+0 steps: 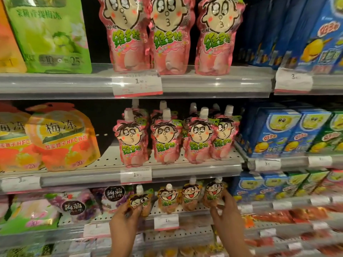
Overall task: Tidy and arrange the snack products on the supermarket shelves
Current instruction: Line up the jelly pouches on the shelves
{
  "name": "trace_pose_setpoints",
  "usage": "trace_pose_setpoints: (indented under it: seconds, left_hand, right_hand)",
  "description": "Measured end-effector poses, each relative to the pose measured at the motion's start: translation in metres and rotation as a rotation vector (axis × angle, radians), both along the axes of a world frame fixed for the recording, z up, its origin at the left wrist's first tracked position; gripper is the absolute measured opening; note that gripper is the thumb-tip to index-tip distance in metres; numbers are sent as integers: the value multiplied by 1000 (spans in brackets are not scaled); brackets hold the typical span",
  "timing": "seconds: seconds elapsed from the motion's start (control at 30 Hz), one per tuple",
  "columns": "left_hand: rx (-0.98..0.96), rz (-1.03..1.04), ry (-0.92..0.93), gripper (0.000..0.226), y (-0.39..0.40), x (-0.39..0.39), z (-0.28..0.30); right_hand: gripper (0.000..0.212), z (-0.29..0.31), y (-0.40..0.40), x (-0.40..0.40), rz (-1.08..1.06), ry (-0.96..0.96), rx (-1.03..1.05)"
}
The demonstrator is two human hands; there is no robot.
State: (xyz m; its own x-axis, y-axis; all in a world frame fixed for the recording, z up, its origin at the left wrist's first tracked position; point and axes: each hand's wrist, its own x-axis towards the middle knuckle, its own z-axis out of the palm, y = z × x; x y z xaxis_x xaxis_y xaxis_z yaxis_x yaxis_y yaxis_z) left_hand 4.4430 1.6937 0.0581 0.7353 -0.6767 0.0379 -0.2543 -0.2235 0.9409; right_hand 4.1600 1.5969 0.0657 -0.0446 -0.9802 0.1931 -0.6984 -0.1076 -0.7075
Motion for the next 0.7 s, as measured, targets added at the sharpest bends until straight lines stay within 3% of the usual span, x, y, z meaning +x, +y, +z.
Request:
trace_pose_setpoints:
  seconds: [0.33,0.53,0.7]
  left_hand:
    - [42,-31,5,10,-16,1,-3]
    - [15,-83,57,12,-17,7,-6]
    - [36,-141,65,18,-15,14,-10]
  right_hand:
    - [62,-14,-23,-9,4,-38,2]
    - [43,-18,-27,-9,-95,-174,53]
    - [50,-25,-34,-10,-84,-200,105]
